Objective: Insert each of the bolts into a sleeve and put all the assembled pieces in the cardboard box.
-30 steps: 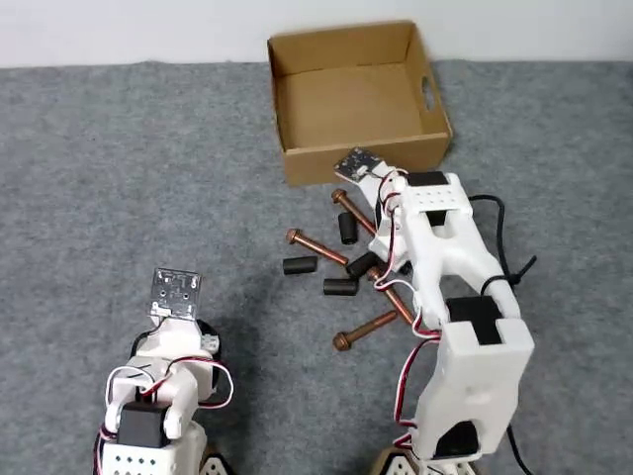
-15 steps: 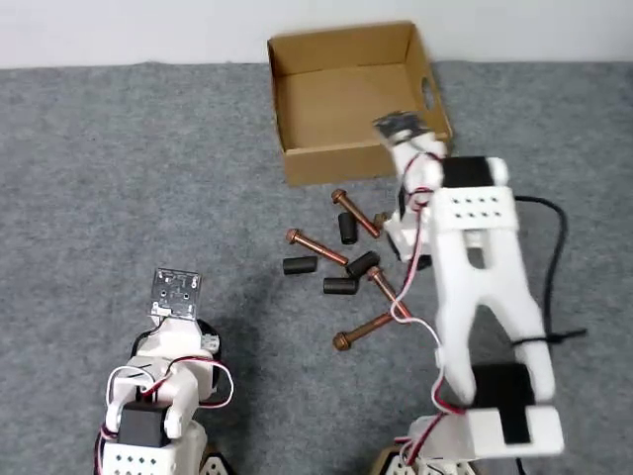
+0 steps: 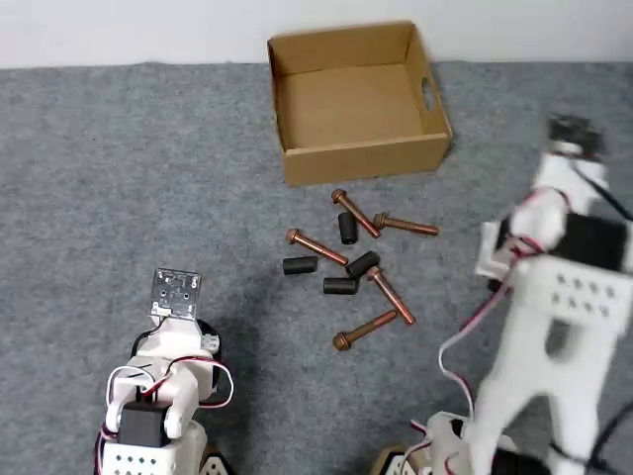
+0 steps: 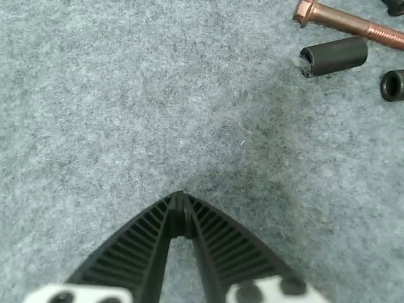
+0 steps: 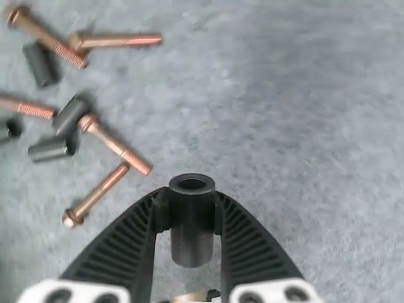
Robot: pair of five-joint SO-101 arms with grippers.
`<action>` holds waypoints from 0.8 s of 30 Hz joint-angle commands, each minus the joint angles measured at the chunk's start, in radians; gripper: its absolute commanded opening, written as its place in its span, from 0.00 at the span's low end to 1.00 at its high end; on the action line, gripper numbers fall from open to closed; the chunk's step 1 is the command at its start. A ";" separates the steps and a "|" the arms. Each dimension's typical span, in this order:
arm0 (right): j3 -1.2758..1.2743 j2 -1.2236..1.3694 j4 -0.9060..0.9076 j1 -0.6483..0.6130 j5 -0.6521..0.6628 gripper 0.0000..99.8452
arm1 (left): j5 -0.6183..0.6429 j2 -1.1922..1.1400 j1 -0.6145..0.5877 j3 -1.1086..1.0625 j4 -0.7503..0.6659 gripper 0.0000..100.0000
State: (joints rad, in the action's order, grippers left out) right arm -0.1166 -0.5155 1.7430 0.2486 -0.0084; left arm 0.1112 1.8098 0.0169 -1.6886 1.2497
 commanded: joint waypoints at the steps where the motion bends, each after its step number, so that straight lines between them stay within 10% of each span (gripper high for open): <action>1: -0.058 -0.170 0.025 0.068 -0.051 0.01 | -0.006 0.009 -0.006 0.005 0.005 0.01; 24: -0.825 -1.020 -0.159 0.119 -0.135 0.01 | 0.000 0.009 -0.006 0.031 -0.193 0.01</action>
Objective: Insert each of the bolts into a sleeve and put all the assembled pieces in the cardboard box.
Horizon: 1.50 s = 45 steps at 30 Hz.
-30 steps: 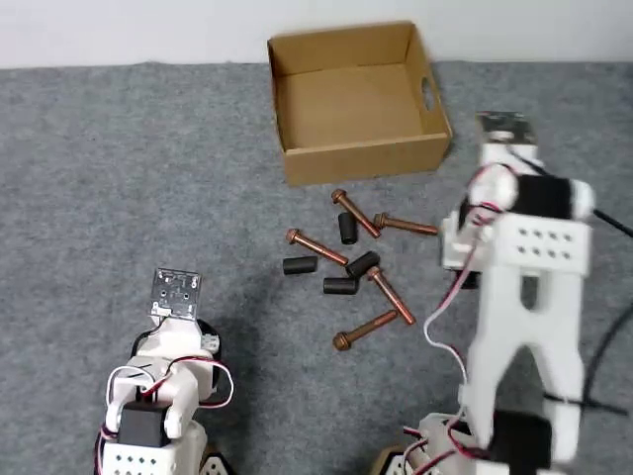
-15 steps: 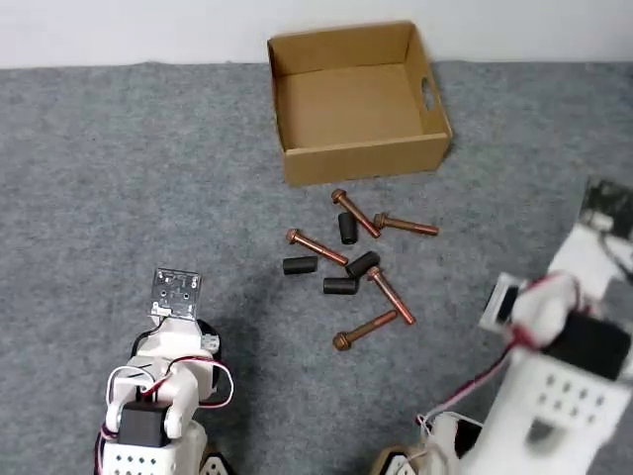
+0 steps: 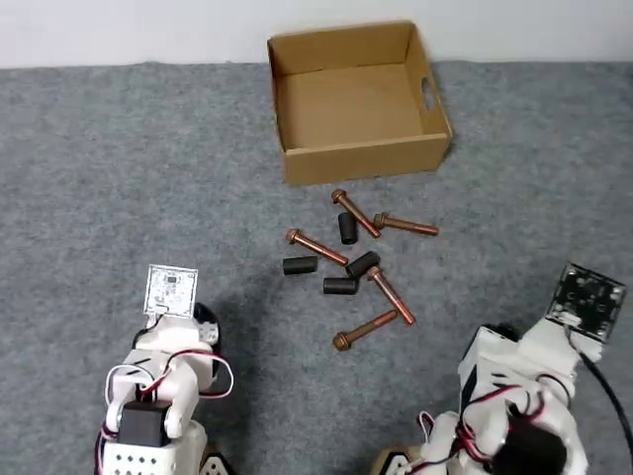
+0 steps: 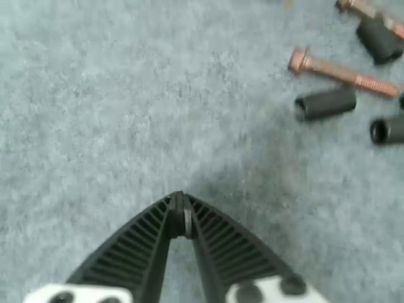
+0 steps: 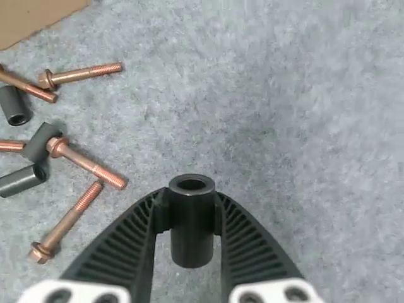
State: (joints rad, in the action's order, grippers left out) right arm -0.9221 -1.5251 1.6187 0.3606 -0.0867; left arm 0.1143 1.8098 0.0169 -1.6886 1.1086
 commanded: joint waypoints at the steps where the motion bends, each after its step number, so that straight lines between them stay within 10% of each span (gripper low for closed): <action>1: -0.035 -0.010 -0.041 0.007 -0.083 0.01 | -0.003 0.009 -0.006 0.053 -0.052 0.01; 10: -0.118 -0.018 -0.085 0.004 -0.129 0.01 | -0.009 -0.044 0.018 0.291 -0.051 0.01; 18: -0.126 -0.019 -0.085 0.008 -0.129 0.01 | 0.012 -0.594 0.110 0.622 -0.064 0.01; 34: -0.173 -0.199 -0.097 0.010 -0.129 0.01 | 0.732 -1.594 0.589 1.348 0.071 0.01; 45: -0.176 -0.208 -0.096 0.010 -0.127 0.01 | 0.824 -2.008 0.667 1.613 0.071 0.15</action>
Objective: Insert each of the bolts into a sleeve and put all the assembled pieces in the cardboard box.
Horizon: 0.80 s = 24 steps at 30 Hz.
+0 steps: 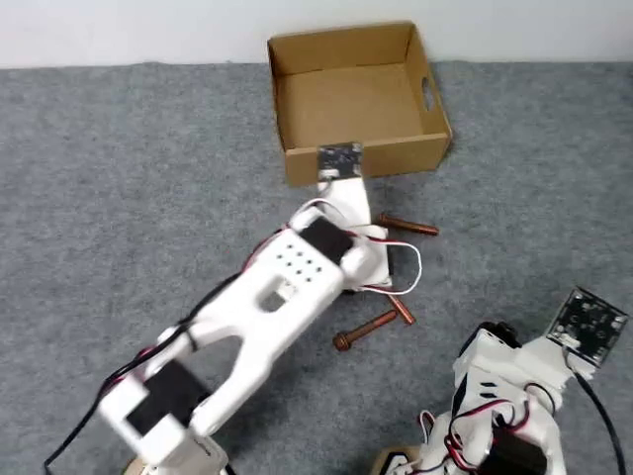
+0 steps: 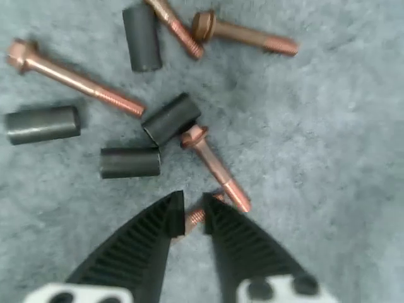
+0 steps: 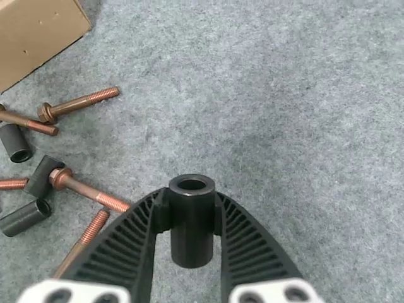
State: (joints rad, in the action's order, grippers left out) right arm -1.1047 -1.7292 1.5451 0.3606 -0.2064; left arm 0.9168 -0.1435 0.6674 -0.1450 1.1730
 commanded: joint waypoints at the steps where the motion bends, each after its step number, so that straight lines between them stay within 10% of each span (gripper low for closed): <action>1: 0.006 -0.004 -0.022 0.010 -0.008 0.01 | 0.023 -0.083 0.021 0.077 0.008 0.17; 24: 0.003 -0.004 -0.022 0.010 -0.008 0.01 | 0.043 -0.503 -0.014 0.363 0.009 0.18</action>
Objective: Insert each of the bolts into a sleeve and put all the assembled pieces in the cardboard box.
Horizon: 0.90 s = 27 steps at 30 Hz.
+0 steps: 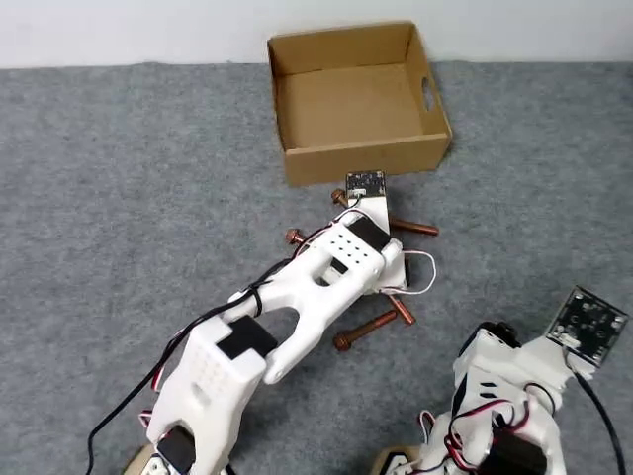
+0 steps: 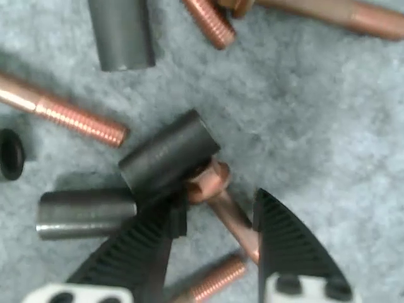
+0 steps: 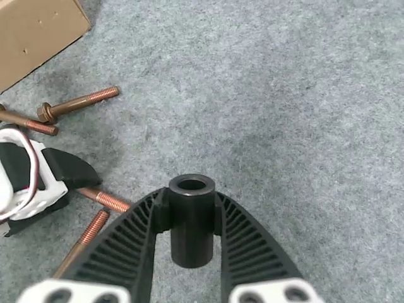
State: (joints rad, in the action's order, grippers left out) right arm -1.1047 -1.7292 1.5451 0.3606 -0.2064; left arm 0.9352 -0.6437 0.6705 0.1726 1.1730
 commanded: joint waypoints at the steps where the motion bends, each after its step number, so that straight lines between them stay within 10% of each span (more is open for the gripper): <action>1: 0.003 -0.004 -0.022 0.010 -0.008 0.01 | 0.038 -0.008 -0.018 0.054 0.021 0.18; 7: 0.003 -0.004 -0.022 0.010 -0.008 0.01 | 0.048 -0.009 -0.012 0.119 0.112 0.00; 27: 0.011 0.005 -0.050 -0.139 0.086 0.01 | -0.052 0.097 0.003 0.719 0.582 0.00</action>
State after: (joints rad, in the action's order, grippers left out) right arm -1.1047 -1.7292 1.5313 0.2823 -0.1557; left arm 0.9367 -0.6544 0.6889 0.8278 1.7223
